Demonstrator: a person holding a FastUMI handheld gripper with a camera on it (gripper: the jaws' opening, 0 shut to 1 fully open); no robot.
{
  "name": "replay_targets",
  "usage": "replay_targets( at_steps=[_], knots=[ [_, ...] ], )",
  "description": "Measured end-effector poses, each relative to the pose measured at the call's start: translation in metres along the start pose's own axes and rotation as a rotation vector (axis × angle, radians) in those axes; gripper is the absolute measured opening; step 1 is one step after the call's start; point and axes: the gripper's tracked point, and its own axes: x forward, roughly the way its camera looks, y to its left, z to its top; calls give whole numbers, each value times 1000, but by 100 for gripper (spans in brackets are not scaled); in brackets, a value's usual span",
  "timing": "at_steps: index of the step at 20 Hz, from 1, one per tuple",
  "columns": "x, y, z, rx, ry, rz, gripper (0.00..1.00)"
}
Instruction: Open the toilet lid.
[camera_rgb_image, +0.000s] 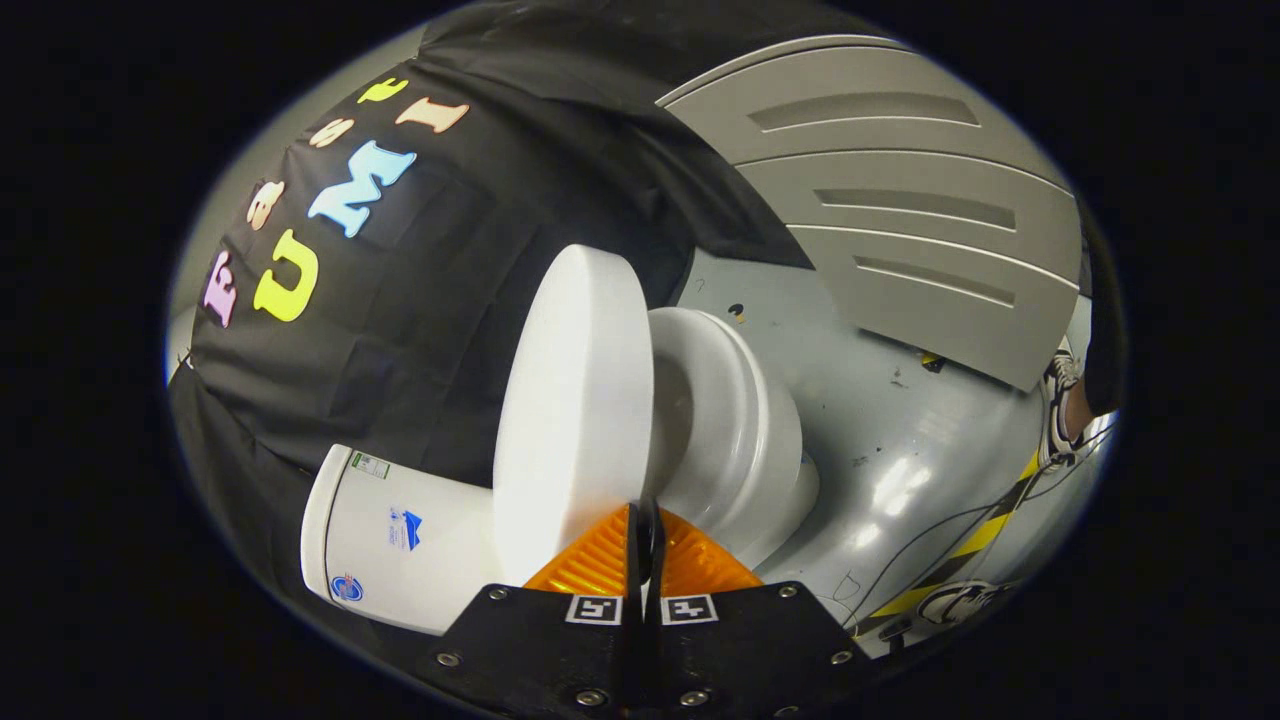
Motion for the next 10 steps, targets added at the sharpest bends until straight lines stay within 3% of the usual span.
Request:
replay_targets(
  at_steps=[4,10],
  knots=[
    [-4,9,-2,-1,-21,-31,0],
    [-20,38,6,-136,-104,-21,0]
  ],
)
